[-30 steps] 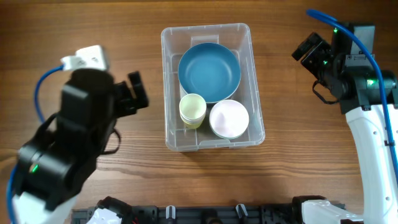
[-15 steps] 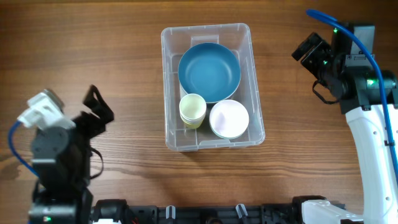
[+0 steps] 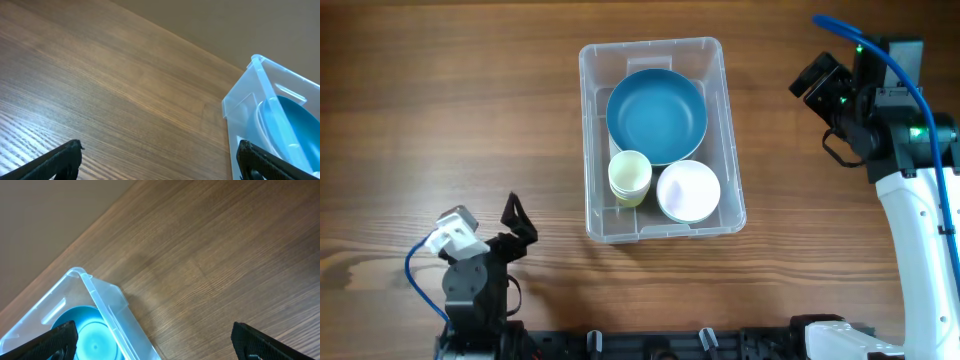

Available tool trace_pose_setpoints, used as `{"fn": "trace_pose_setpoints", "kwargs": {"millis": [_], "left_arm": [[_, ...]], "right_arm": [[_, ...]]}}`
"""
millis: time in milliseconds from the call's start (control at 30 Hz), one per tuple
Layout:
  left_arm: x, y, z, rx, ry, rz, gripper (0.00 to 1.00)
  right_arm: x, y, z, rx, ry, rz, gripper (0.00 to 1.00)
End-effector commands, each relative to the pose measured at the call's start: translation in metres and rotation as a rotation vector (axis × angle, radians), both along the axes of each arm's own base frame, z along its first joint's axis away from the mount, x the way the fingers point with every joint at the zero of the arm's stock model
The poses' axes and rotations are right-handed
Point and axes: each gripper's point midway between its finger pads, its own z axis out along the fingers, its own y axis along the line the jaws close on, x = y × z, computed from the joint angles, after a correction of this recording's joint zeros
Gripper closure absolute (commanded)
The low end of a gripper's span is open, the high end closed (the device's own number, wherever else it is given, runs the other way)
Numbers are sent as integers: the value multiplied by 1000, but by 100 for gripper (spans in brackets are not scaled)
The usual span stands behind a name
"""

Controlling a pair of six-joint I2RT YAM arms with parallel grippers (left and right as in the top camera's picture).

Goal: Pack container

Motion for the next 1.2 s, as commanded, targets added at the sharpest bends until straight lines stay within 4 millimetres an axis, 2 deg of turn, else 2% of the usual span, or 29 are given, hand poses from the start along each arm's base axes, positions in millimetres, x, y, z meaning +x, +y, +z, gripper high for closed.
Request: {"fn": "trace_pose_setpoints", "kwargs": {"millis": [0, 867, 933, 1000, 1033, 1100, 1167], "left_arm": [[-1, -1, -14, 10, -19, -12, 0], [-1, 0, -14, 13, -22, -5, 0], [-1, 0, -14, 13, -22, -5, 0], [-1, 0, -14, 13, -22, -5, 0], [-1, 0, -14, 13, -22, -5, 0], [-1, 0, -14, 13, -22, -5, 0], [-1, 0, -14, 13, -22, -5, 0]], "right_arm": [[2, -4, 3, -5, -9, -24, 0], [1, -4, 1, -8, -3, -22, 0], [-9, -5, -5, -13, 38, -24, 0], [-21, -15, -4, -60, 54, -61, 0], [-23, -16, 3, -82, 19, -41, 0], [-19, -8, 20, -203, -87, 150, 0], [-20, 16, 35, -286, -212, 393, 0]]}}
